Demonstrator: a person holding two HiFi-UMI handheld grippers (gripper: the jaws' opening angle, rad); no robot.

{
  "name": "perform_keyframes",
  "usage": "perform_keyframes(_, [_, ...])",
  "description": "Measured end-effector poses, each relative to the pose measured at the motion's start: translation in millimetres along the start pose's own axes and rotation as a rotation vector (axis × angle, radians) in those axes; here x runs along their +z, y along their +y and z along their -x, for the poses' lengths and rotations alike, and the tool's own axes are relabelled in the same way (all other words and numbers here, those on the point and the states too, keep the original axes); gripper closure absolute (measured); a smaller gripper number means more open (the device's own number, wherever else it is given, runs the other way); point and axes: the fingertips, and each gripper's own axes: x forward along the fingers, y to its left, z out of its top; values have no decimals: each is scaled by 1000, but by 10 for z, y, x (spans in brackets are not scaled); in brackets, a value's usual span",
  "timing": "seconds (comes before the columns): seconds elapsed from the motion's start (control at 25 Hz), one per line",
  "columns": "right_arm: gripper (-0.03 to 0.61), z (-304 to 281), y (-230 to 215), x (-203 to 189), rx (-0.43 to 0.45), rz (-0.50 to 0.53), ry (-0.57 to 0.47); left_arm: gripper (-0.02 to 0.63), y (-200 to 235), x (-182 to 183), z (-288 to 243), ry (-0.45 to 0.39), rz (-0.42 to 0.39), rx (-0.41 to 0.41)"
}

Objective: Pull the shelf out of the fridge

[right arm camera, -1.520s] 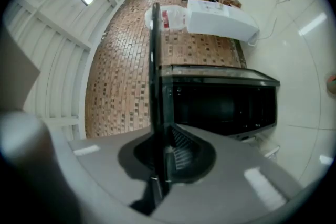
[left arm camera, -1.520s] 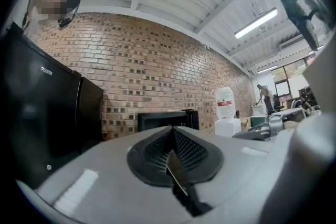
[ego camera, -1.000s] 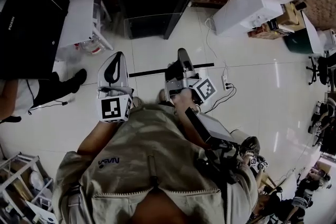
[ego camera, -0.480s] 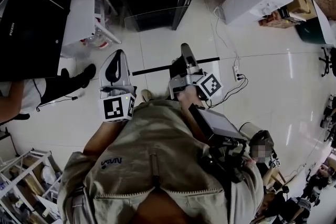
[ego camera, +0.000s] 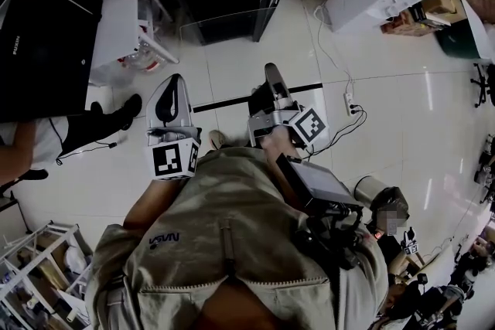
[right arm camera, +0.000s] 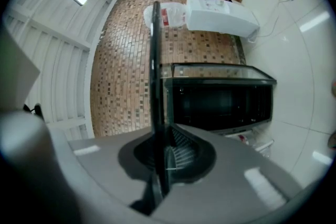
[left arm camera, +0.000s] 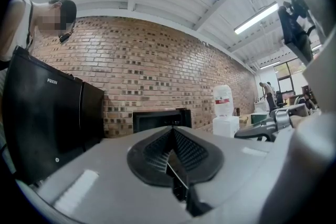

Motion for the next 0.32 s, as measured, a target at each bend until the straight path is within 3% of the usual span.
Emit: perform_keyframes(0.32, [568,16,-22,-12,-7,-5,-12,607,-1,6,18,-10,1,-7])
